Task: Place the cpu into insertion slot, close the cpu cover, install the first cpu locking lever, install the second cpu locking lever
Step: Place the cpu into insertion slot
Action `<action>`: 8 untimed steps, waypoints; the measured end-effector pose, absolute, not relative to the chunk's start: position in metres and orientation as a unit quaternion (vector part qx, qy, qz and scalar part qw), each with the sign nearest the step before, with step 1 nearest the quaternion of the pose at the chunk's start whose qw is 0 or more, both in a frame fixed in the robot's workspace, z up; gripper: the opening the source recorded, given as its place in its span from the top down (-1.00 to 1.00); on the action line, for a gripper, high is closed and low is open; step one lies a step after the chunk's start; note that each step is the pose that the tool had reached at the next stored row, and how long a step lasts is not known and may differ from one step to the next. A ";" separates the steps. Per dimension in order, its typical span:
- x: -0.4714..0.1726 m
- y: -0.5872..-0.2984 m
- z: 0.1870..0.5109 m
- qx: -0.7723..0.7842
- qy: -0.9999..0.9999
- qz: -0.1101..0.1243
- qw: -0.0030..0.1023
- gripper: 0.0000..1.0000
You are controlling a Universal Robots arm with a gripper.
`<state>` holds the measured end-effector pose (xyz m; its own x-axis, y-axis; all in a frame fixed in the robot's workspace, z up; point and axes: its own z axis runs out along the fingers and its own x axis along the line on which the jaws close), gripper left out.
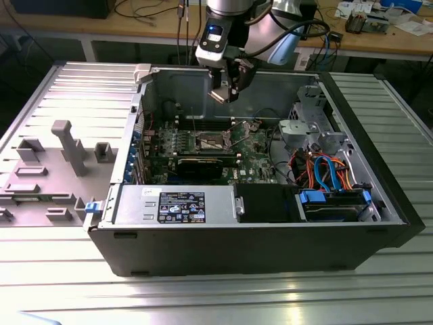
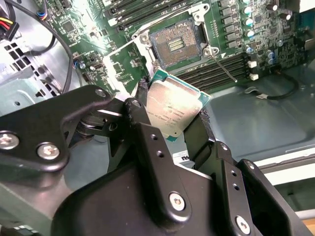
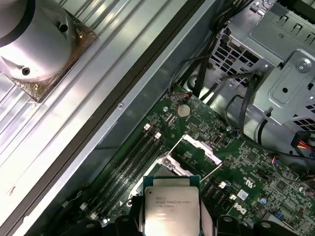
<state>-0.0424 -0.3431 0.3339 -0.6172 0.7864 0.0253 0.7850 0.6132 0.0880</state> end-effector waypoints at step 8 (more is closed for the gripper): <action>-0.043 -0.343 0.334 0.452 0.891 0.045 0.009 -0.08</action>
<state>-0.0425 -0.3430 0.3337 -0.5917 0.8057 0.0252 0.8042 0.5878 0.0880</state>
